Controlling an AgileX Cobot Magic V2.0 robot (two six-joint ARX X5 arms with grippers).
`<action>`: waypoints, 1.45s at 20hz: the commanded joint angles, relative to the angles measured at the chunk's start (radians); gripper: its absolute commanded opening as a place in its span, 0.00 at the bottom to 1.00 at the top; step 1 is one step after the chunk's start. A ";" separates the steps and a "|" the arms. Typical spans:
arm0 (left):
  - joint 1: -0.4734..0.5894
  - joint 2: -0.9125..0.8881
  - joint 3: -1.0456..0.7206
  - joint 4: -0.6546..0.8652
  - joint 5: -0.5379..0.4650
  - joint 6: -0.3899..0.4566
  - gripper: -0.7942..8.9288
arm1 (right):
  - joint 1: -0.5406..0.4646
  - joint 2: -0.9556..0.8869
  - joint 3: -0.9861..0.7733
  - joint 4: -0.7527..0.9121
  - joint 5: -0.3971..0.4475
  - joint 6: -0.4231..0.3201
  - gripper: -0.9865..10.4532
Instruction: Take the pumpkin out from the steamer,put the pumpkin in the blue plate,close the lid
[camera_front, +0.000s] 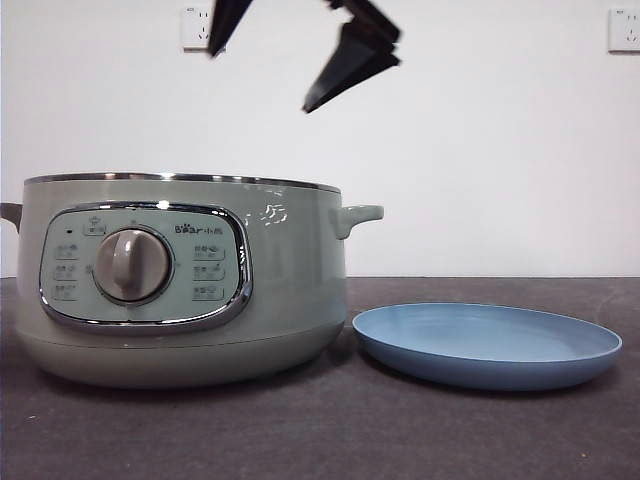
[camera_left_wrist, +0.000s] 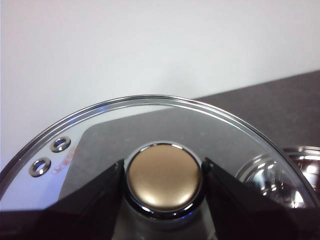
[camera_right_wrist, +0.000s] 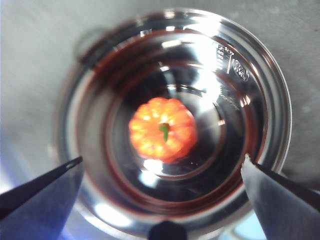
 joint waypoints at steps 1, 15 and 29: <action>0.001 -0.012 0.013 0.034 -0.011 0.015 0.07 | 0.051 0.099 0.104 -0.038 0.082 -0.060 0.59; 0.001 -0.012 0.013 0.012 -0.011 0.015 0.07 | 0.094 0.391 0.137 0.037 0.100 -0.103 0.58; 0.001 0.006 0.013 0.031 -0.005 0.014 0.07 | 0.084 0.202 0.137 -0.066 0.100 -0.091 0.08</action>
